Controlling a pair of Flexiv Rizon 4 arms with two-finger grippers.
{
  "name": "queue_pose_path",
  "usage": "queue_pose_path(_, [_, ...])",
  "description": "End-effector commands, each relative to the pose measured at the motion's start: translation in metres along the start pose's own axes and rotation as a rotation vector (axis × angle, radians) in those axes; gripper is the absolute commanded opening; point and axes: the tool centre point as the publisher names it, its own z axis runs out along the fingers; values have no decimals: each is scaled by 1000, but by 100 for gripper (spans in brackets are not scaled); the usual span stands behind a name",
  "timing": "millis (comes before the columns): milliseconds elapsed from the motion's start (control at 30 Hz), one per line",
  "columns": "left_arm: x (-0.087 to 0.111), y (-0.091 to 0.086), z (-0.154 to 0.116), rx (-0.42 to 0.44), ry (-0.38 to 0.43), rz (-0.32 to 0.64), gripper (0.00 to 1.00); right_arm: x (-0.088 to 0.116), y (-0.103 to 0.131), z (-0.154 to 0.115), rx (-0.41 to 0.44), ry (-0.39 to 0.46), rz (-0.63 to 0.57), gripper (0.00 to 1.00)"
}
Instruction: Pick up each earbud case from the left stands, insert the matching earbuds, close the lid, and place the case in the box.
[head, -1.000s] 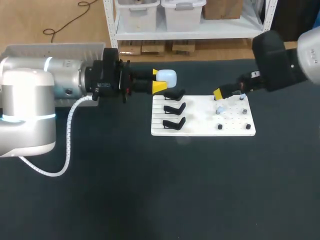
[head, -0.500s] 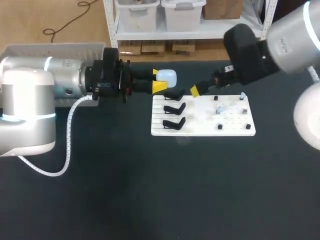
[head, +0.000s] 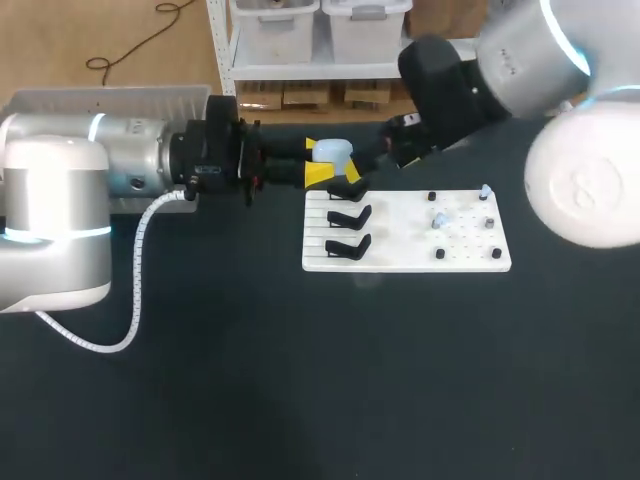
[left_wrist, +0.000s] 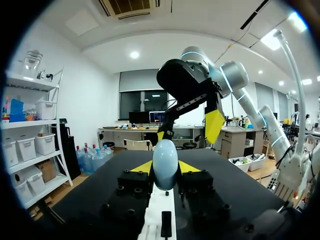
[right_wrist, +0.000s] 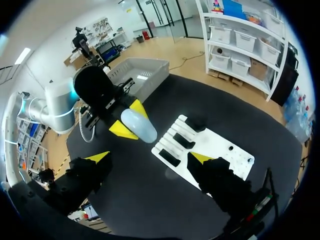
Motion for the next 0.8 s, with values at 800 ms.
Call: queue_pose_path(800, [1,0,0,-2,-4,3,0,-21,-10,23,1,40,7,100])
